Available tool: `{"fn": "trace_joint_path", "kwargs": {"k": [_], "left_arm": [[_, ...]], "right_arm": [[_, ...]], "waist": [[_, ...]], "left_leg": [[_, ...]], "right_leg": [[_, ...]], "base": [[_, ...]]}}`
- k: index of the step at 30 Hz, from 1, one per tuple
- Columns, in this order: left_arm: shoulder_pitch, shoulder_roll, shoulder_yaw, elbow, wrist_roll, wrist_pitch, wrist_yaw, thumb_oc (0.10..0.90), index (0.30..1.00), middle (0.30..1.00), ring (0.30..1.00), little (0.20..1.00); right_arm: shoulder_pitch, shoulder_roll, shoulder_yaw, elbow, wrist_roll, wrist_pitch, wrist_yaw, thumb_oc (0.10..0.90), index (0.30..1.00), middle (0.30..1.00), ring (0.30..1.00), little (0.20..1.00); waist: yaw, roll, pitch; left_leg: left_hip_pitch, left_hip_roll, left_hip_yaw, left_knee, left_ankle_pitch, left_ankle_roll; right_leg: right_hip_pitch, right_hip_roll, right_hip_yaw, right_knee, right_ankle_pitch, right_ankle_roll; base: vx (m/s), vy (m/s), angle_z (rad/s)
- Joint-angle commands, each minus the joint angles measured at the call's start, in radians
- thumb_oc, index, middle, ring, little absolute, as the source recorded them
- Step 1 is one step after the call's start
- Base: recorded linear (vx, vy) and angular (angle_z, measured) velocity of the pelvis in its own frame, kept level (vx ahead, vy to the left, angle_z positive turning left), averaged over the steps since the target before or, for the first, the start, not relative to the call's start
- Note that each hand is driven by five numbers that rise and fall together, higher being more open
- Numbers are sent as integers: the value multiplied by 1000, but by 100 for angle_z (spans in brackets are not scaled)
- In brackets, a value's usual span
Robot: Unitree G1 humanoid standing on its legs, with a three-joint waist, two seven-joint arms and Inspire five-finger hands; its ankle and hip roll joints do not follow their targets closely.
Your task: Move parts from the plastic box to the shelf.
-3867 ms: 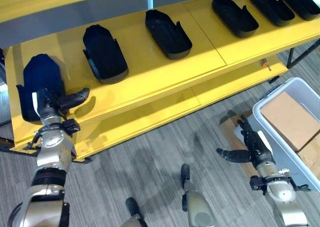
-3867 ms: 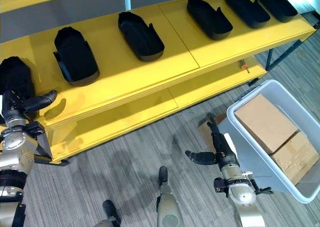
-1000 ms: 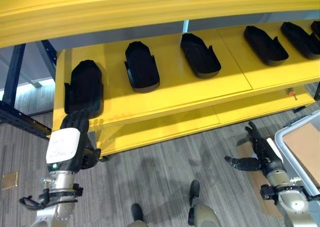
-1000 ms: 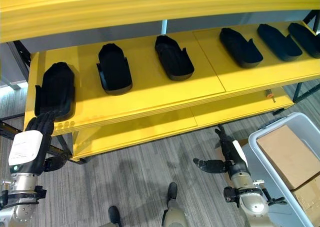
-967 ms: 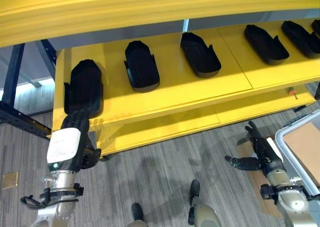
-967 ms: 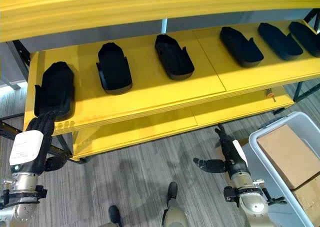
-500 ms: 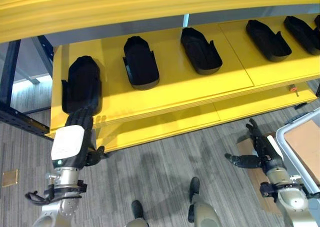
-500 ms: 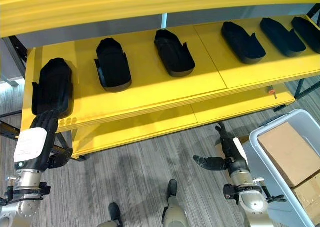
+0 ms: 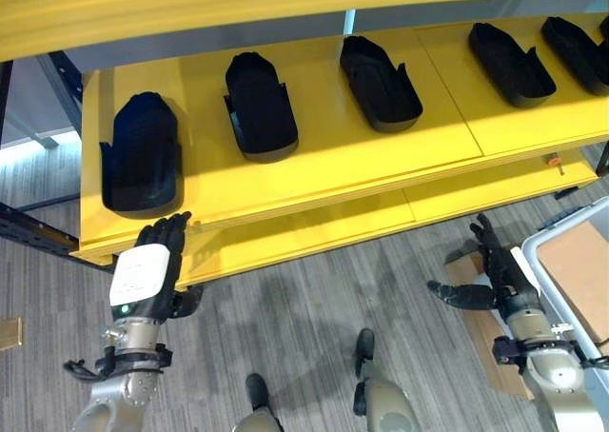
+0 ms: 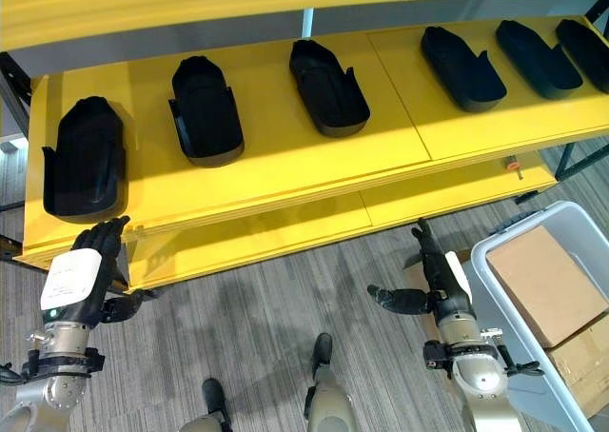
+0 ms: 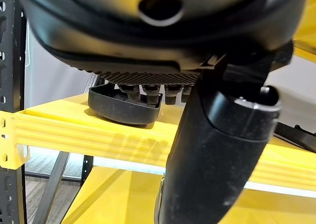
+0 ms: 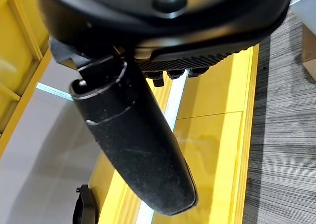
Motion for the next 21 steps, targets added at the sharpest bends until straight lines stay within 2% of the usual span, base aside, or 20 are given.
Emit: {"fn": "trace_joint_path", "kwargs": {"k": [1, 21], "left_arm": [[-35, 85, 52, -20, 39, -19, 52, 900, 1000, 1000, 1000, 1000], [-70, 82, 71, 14, 33, 16, 66, 900, 1000, 1000, 1000, 1000]], "right_arm": [[-74, -35, -64, -117, -4, -95, -38, 900, 1000, 1000, 1000, 1000], [-96, -33, -61, -112, -18, -88, -43, 900, 1000, 1000, 1000, 1000]], "waist": [[-3, -32, -7], [-1, -37, 7]], "left_leg": [[-99, 0, -72, 149, -87, 50], [-122, -1, -75, 171, -96, 51]], "right_leg": [[103, -50, -58, 29, -129, 55], [86, -52, -53, 34, -126, 53]], "base": [[0, 0, 0], [0, 0, 0]]}}
